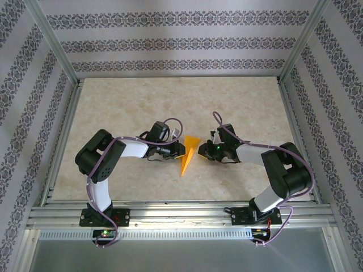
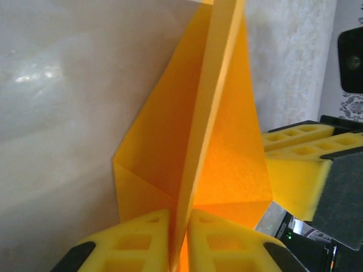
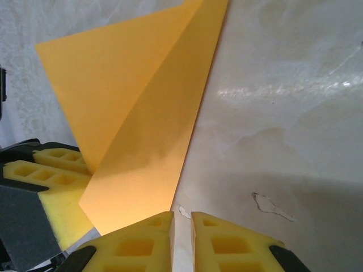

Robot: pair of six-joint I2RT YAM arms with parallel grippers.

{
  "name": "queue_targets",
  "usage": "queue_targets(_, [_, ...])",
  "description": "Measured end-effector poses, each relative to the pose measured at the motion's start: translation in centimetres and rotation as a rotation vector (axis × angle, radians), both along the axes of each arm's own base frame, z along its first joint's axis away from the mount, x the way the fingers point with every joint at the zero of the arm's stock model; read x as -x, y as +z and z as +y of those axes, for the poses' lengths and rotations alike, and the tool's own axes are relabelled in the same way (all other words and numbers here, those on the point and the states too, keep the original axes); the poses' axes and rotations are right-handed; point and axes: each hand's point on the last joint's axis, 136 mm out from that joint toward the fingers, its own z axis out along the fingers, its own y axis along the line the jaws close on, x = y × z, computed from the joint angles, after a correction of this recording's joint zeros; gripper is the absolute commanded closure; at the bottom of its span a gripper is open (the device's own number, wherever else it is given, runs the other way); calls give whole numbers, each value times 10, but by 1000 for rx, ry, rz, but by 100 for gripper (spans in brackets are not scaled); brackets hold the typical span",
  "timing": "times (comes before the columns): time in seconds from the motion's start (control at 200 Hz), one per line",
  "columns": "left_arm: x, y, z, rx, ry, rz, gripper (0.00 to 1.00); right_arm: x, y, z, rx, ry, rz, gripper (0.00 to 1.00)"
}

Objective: Fold a paper plane with a square sheet of paper (pick it up from the middle)
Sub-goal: Rotate the paper plane at the center of the table.

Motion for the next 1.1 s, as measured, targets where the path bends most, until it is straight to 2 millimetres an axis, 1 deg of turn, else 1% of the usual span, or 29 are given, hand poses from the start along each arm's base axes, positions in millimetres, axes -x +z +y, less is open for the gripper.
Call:
queue_targets(0.105, [-1, 3, -2, 13, -1, -3, 94, 0, 0, 0, 0, 0, 0, 83])
queue_targets(0.195, [-1, 3, -2, 12, 0, -6, 95, 0, 3, 0, -4, -5, -2, 79])
queue_targets(0.27, [-3, 3, 0, 0, 6, -18, 96, -2, 11, 1, -16, -13, -16, 76])
queue_targets(0.41, [-3, 9, 9, -70, 10, -58, 97, -5, 33, 4, -51, -22, -64, 68])
queue_targets(0.54, [-8, 20, 9, -128, -2, -114, 96, -9, 51, 18, -81, -7, -87, 67])
queue_targets(0.64, [-10, 22, 7, -164, -12, -143, 96, -11, 60, 31, -98, 6, -91, 66])
queue_targets(0.704, [-8, 20, 8, -184, -18, -144, 96, -13, 60, 38, -99, 5, -77, 65])
queue_targets(0.779, [-5, 16, 11, -210, -21, -139, 96, -13, 52, 42, -91, 0, -46, 64])
queue_targets(0.949, [-2, 11, 14, -244, -24, -134, 96, -12, 31, 42, -50, -18, 25, 61])
queue_targets(1.099, [0, 9, 15, -257, -35, -136, 95, -12, 20, 42, -35, -21, 56, 69])
